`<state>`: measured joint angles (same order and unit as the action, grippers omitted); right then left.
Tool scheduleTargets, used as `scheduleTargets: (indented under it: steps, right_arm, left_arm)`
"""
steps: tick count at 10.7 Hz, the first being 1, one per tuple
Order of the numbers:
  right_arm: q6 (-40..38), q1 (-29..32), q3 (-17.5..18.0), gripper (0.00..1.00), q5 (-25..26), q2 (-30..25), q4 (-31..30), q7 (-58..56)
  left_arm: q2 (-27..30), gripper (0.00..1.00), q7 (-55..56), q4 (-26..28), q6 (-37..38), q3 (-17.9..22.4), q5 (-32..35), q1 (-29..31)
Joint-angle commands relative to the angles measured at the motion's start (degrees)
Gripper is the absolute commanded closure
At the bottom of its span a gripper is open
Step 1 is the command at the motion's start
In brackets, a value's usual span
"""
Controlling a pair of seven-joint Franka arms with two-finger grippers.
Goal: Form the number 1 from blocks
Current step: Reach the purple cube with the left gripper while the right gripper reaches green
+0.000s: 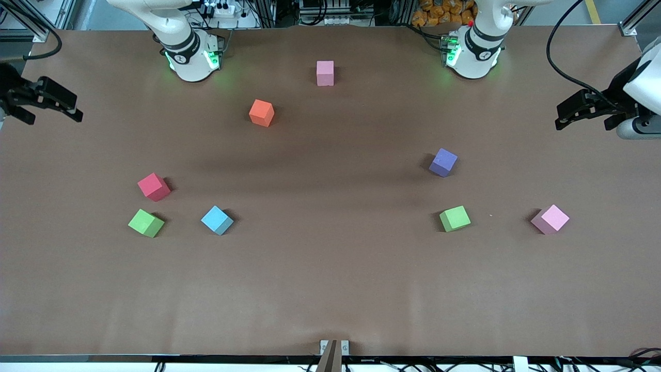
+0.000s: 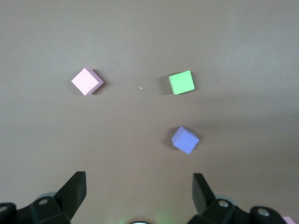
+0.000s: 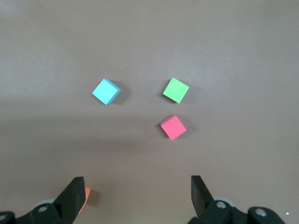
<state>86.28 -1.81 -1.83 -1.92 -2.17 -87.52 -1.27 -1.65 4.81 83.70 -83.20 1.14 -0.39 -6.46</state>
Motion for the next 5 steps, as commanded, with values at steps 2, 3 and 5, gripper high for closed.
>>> scheduleTargets:
  steps: [2, 3, 5]
  right_arm:
    - [1.52, 1.37, 0.86, 0.00, -0.36, -0.02, -1.07, -0.14]
    - [1.34, 1.37, 0.86, 0.00, -0.36, 0.06, -1.07, -0.23]
    - [0.21, 1.72, 0.69, 0.00, -0.36, 1.20, -1.42, -1.01]
  left_arm:
    - [0.95, 0.00, -0.95, 0.32, 0.76, 0.35, -0.40, -0.57]
    - [0.95, 0.00, -1.03, 0.32, 0.76, 0.27, -0.40, -0.57]
    - [0.52, 0.00, -1.04, 1.54, -0.02, -1.13, -2.76, -0.66]
